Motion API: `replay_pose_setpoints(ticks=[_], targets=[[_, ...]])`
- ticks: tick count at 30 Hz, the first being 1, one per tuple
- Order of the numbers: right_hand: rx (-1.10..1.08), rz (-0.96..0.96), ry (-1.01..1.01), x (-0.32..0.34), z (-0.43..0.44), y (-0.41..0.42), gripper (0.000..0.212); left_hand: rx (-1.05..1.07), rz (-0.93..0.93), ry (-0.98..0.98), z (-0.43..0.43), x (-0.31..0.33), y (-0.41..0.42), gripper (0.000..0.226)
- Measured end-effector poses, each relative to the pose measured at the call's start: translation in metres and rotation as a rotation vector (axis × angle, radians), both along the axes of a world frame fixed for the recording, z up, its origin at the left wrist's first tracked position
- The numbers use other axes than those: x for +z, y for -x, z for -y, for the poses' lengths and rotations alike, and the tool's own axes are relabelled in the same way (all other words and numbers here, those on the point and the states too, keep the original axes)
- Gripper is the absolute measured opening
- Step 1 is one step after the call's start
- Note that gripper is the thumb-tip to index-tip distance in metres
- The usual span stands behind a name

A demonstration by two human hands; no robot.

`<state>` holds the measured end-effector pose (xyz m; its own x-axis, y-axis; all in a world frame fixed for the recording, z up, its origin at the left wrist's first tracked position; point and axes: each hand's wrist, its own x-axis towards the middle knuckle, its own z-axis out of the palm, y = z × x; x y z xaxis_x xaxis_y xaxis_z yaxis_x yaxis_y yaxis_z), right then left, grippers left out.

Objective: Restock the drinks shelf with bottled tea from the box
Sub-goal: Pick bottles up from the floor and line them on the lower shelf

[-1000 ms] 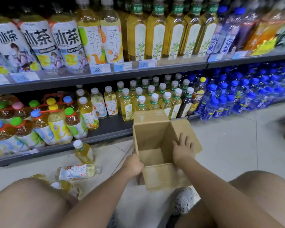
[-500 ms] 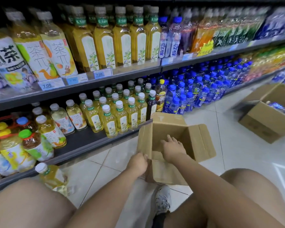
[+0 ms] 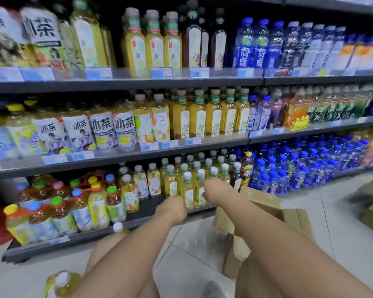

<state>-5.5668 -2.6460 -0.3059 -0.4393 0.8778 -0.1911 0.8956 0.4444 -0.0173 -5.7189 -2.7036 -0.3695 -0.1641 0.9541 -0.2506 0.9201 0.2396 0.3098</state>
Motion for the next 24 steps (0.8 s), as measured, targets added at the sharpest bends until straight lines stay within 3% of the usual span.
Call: replay_pose_setpoints(ticks=[7, 15, 24], targets=[[0.252, 0.014, 0.067, 0.004, -0.006, 0.121, 0.041, 0.133, -0.046, 0.013, 0.027, 0.026, 0.131, 0.027], [0.603, 0.061, 0.239, -0.114, -0.027, 0.276, 0.038, 0.240, -0.032, 0.249, 0.058, -0.049, 0.268, 0.030], [0.578, 0.077, 0.344, -0.253, -0.024, 0.371, 0.038, 0.254, -0.009, 0.443, 0.060, -0.134, 0.353, 0.040]])
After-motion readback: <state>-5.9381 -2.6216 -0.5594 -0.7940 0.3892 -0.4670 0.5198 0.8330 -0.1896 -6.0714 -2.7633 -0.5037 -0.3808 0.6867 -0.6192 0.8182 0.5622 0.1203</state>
